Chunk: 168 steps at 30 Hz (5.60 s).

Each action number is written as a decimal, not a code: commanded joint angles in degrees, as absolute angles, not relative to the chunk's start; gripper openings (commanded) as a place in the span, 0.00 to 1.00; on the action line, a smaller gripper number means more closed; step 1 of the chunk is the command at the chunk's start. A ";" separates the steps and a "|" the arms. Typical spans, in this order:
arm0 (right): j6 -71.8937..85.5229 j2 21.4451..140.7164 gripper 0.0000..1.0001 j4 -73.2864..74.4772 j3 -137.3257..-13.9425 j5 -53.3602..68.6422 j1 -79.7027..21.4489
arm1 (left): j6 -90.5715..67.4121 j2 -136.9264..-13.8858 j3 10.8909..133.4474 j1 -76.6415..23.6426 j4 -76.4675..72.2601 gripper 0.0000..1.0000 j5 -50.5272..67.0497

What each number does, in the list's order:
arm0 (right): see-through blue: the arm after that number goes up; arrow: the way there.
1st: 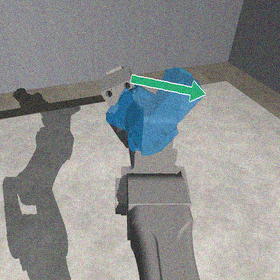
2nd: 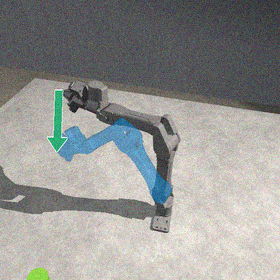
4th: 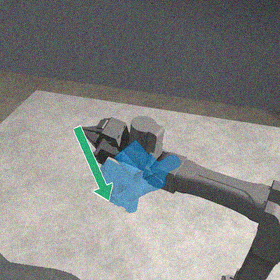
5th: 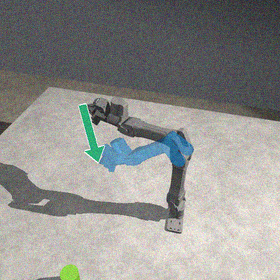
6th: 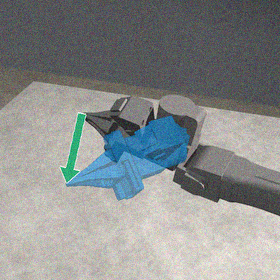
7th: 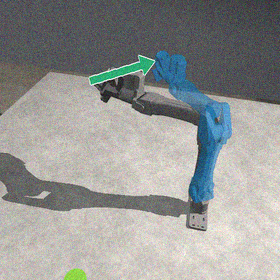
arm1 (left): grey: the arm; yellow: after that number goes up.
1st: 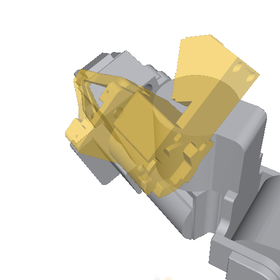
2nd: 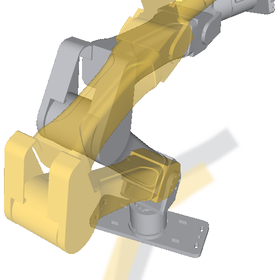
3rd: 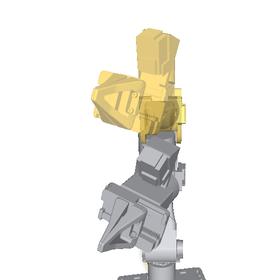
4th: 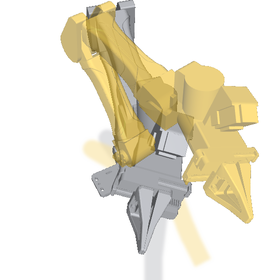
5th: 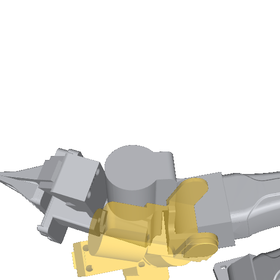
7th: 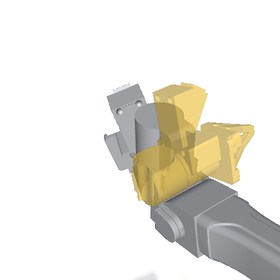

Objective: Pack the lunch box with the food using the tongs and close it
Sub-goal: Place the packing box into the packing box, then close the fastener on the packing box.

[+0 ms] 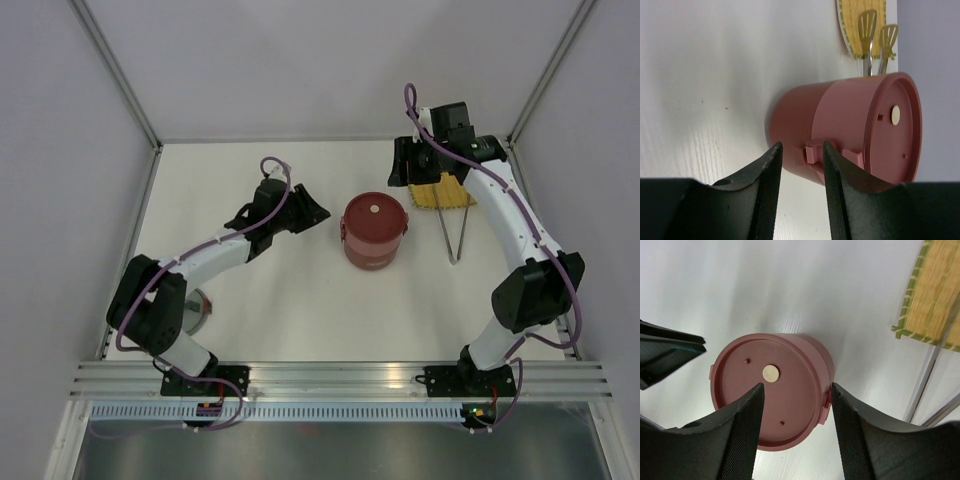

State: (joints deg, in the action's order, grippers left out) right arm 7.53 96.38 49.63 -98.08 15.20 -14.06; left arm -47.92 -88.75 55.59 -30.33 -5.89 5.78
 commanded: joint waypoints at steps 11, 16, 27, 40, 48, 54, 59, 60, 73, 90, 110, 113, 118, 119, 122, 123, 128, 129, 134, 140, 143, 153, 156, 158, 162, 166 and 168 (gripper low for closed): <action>7.29 97.56 0.61 57.31 -100.47 1.33 -23.82 | -44.21 -94.66 63.10 -30.59 -4.92 0.42 17.58; 10.71 94.66 0.64 57.83 -98.70 -6.48 -23.73 | -42.28 -96.94 67.32 -30.59 -0.53 0.42 17.23; 24.34 82.71 0.66 51.87 -82.98 -4.59 -14.15 | -43.42 -97.21 69.87 -30.76 1.85 0.40 15.82; 26.02 83.67 0.57 35.78 -73.74 8.70 -14.15 | -42.72 -97.21 71.98 -35.77 5.26 0.38 14.42; 24.00 84.64 0.49 34.37 -72.16 9.23 -14.15 | -42.80 -94.75 70.40 -37.61 6.94 0.35 11.34; 23.47 85.78 0.46 32.87 -71.54 10.81 -14.06 | -42.63 -93.69 69.08 -40.07 7.03 0.34 10.11; 23.29 85.61 0.47 33.31 -71.89 9.85 -14.15 | -42.54 -94.83 69.34 -39.99 9.13 0.34 7.39; 23.20 85.52 0.46 33.57 -71.98 9.32 -14.15 | -42.54 -94.66 69.17 -39.56 9.49 0.34 6.95; 28.29 81.92 0.30 38.14 -68.65 2.73 -14.24 | -43.77 -87.28 67.94 -37.09 15.99 0.43 -2.19; 28.39 81.56 0.29 39.20 -69.26 1.14 -14.15 | -41.84 -89.64 65.39 -39.55 11.52 0.40 -0.53; 26.10 83.85 0.29 40.08 -70.93 2.64 -14.24 | -28.13 -92.02 62.93 -42.89 -3.69 0.41 -5.10; 25.93 84.11 0.29 40.25 -71.19 2.72 -14.24 | -27.60 -92.63 63.37 -43.59 -3.96 0.41 -5.97; 25.49 84.20 0.29 40.25 -71.54 3.08 -14.24 | -27.07 -93.87 63.46 -44.74 -3.87 0.41 -13.87; 25.40 84.46 0.28 40.34 -71.63 3.34 -14.24 | -27.42 -94.22 63.37 -45.08 -3.78 0.41 -16.67; 25.05 84.73 0.27 40.25 -71.37 3.52 -14.24 | -29.26 -94.74 62.76 -45.18 -3.61 0.40 -19.68; 24.96 84.73 0.27 40.25 -71.28 3.52 -14.24 | -29.79 -94.66 62.75 -45.18 -3.26 0.40 -20.12; 24.52 84.46 0.26 40.69 -71.28 2.99 -14.24 | -34.01 -93.52 60.48 -45.09 -2.20 0.40 -20.48; 24.52 84.38 0.26 40.69 -71.19 2.99 -14.24 | -34.27 -93.25 60.21 -45.09 -2.55 0.40 -20.13; 24.52 84.55 0.26 40.60 -71.02 3.08 -14.24 | -37.96 -93.77 60.03 -44.48 -1.85 0.40 -18.03; 24.35 84.20 0.26 40.78 -71.10 2.99 -14.24 | -43.24 -96.32 60.03 -42.80 -0.44 0.35 -12.05; 24.08 84.29 0.26 40.96 -71.10 2.72 -14.24 | -44.73 -98.43 61.26 -42.45 1.49 0.33 -10.38; 23.82 84.37 0.26 40.69 -70.93 3.69 -14.24 | -44.83 -102.04 64.16 -42.36 2.29 0.30 -7.21; 23.82 84.46 0.26 40.69 -70.66 3.69 -14.24 | -45.44 -101.60 64.07 -41.75 2.37 0.30 -6.60; 23.64 84.38 0.26 40.69 -70.75 3.78 -14.24 | -45.96 -100.47 62.76 -40.44 2.37 0.30 -5.02; 23.12 84.90 0.26 40.96 -71.28 3.87 -14.33 | -45.10 -98.00 61.61 -36.84 3.24 0.30 -3.34; 22.94 85.43 0.24 40.96 -71.19 4.66 -14.24 | -41.49 -99.22 67.13 -35.59 7.46 0.30 -1.94; 22.94 85.52 0.23 40.78 -71.10 4.75 -14.24 | -40.35 -101.41 70.03 -35.51 7.82 0.30 -0.27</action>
